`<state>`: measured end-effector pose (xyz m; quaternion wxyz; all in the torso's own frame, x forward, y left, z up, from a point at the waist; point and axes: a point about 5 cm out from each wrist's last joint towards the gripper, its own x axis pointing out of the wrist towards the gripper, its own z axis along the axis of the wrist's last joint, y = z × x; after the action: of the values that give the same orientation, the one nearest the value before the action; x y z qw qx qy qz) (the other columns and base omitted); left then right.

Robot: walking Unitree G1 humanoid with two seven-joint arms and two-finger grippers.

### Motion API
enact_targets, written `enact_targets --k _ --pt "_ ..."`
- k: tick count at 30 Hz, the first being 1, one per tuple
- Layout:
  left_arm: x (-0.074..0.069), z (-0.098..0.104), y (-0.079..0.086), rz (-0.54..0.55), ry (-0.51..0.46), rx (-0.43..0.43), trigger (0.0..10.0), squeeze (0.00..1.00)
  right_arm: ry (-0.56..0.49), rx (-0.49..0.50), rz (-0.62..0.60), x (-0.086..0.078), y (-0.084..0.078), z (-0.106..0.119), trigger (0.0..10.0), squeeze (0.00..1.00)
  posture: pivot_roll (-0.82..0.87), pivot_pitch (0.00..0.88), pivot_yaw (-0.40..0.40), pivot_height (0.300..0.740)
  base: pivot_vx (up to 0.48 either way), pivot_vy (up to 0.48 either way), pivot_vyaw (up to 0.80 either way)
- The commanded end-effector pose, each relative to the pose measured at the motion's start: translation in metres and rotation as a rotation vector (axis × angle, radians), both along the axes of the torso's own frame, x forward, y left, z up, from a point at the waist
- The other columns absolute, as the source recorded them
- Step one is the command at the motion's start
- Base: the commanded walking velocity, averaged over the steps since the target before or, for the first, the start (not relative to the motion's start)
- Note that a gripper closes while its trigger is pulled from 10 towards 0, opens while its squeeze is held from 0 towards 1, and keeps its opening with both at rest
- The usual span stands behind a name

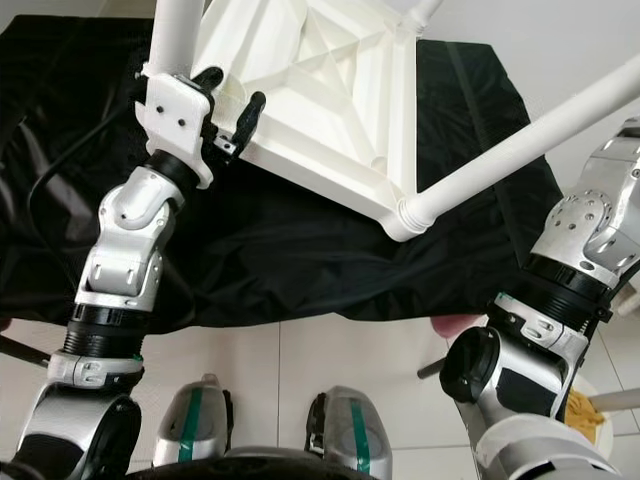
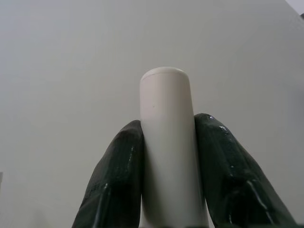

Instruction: Building children table

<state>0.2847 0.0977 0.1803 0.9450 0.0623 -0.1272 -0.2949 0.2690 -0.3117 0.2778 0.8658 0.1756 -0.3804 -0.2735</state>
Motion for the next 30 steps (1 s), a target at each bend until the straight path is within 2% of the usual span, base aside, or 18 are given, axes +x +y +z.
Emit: enact_targets --k 1,2,3,5,11,17,20,23,26,29,30 --pt "-0.005 -0.005 -0.006 -0.080 0.046 0.000 10.0 0.00 0.360 0.262 -0.002 0.013 -0.008 -0.089 10.0 0.00 0.08 0.008 0.039 0.740 0.000 0.000 0.00" --pt "-0.015 -0.004 -0.012 -0.181 0.056 -0.005 10.0 0.00 0.365 0.252 0.011 0.015 -0.006 -0.089 10.0 0.00 0.09 0.010 0.035 0.740 0.000 0.000 0.00" --pt "-0.015 -0.004 -0.012 -0.181 0.056 -0.005 10.0 0.00 0.365 0.252 0.011 0.015 -0.006 -0.089 10.0 0.00 0.09 0.010 0.035 0.740 0.000 0.000 0.00" --pt "-0.031 -0.007 -0.018 -0.323 0.103 -0.020 10.0 0.00 0.381 0.234 0.028 0.018 -0.004 -0.089 10.0 0.00 0.08 0.009 0.031 0.740 0.000 0.000 0.00" --pt "-0.035 -0.010 -0.018 -0.354 0.131 -0.014 10.0 0.00 0.389 0.229 0.035 0.019 -0.003 -0.090 10.0 0.00 0.09 0.010 0.025 0.740 0.000 0.000 0.00" --pt "-0.045 -0.018 -0.001 -0.415 0.250 -0.062 10.0 0.00 0.469 0.231 0.077 0.025 0.002 -0.103 10.0 0.00 0.09 0.014 0.011 0.740 0.000 0.000 0.00" --pt "-0.047 -0.018 0.002 -0.423 0.267 -0.078 10.0 0.00 0.492 0.232 0.077 0.025 0.001 -0.108 10.0 0.00 0.09 0.017 0.007 0.740 0.000 0.000 0.00" --pt "-0.051 -0.019 0.009 -0.439 0.304 -0.108 10.0 0.00 0.556 0.247 0.081 0.026 0.001 -0.121 10.0 0.00 0.09 0.021 0.001 0.740 0.000 0.000 0.00" --pt "-0.056 -0.021 0.011 -0.456 0.334 -0.110 10.0 0.00 0.630 0.273 0.101 0.027 0.000 -0.137 10.0 0.00 0.09 0.026 -0.003 0.740 0.000 0.000 0.00" --pt "-0.058 -0.022 0.012 -0.460 0.341 -0.105 10.0 0.00 0.663 0.279 0.114 0.028 0.001 -0.144 10.0 0.00 0.09 0.027 -0.005 0.740 0.000 0.000 0.00" --pt "-0.059 -0.024 0.013 -0.454 0.347 -0.099 10.0 0.00 0.709 0.278 0.142 0.029 0.003 -0.151 10.0 0.00 0.10 0.029 -0.007 0.740 0.000 0.000 0.00"
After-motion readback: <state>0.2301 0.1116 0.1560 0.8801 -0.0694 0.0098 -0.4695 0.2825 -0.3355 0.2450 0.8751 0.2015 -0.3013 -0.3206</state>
